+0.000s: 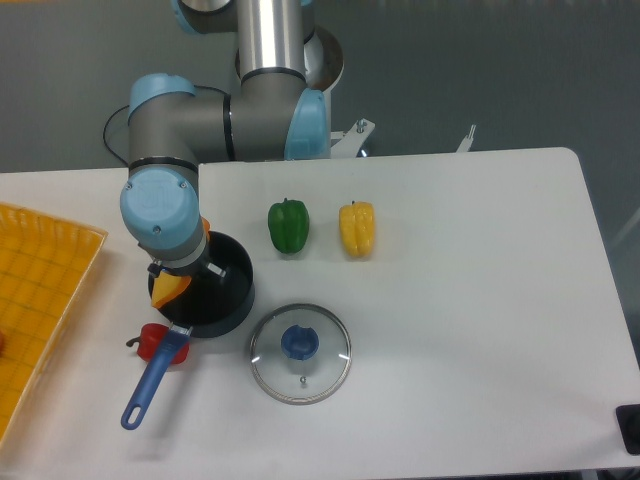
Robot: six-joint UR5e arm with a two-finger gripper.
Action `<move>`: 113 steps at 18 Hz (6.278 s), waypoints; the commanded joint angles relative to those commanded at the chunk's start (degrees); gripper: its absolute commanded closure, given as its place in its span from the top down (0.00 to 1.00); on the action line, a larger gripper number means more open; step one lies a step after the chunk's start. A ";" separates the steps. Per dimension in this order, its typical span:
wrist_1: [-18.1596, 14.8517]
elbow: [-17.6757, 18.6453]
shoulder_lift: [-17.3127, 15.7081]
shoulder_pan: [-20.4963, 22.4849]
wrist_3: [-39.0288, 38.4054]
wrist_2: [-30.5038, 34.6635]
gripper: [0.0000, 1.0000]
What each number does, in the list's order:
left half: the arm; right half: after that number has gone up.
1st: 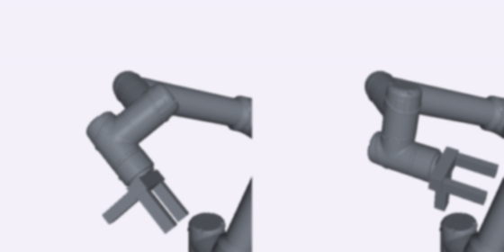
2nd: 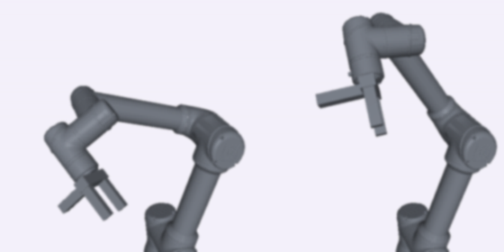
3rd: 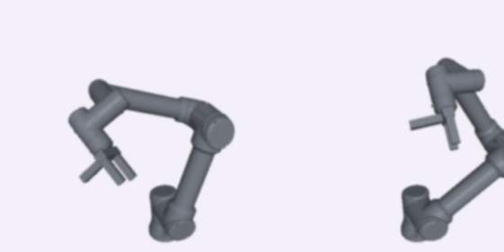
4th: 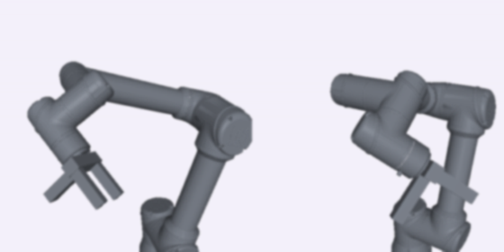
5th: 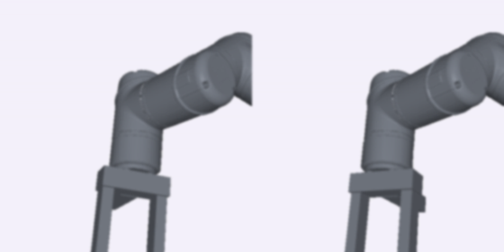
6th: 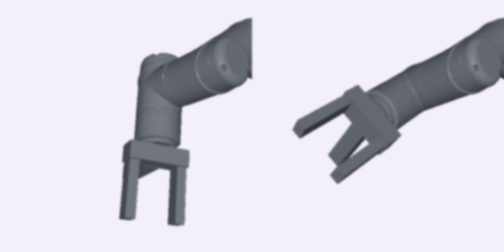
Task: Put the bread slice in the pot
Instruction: 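Bring the held slice back over the saucepan opening, then lower the held bread slice down into the saucepan, then open the gripper to release the slice inside the saucepan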
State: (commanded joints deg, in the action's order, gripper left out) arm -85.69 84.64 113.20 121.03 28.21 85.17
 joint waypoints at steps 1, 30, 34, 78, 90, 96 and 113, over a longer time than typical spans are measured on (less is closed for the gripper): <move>0.17 0.00 0.00 0.00 0.00 0.00 0.24; 0.53 0.44 1.05 0.09 0.09 0.79 0.27; 0.53 0.61 1.40 0.26 0.70 1.93 0.28; 3.16 0.70 3.52 0.53 0.53 4.31 0.43; 3.16 0.79 3.60 0.53 0.70 4.22 0.43; 2.90 1.85 1.68 -0.35 0.70 3.87 0.46; 1.93 0.53 -1.32 1.23 0.79 3.34 1.00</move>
State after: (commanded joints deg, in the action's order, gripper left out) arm -83.76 85.17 111.89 122.26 29.00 88.51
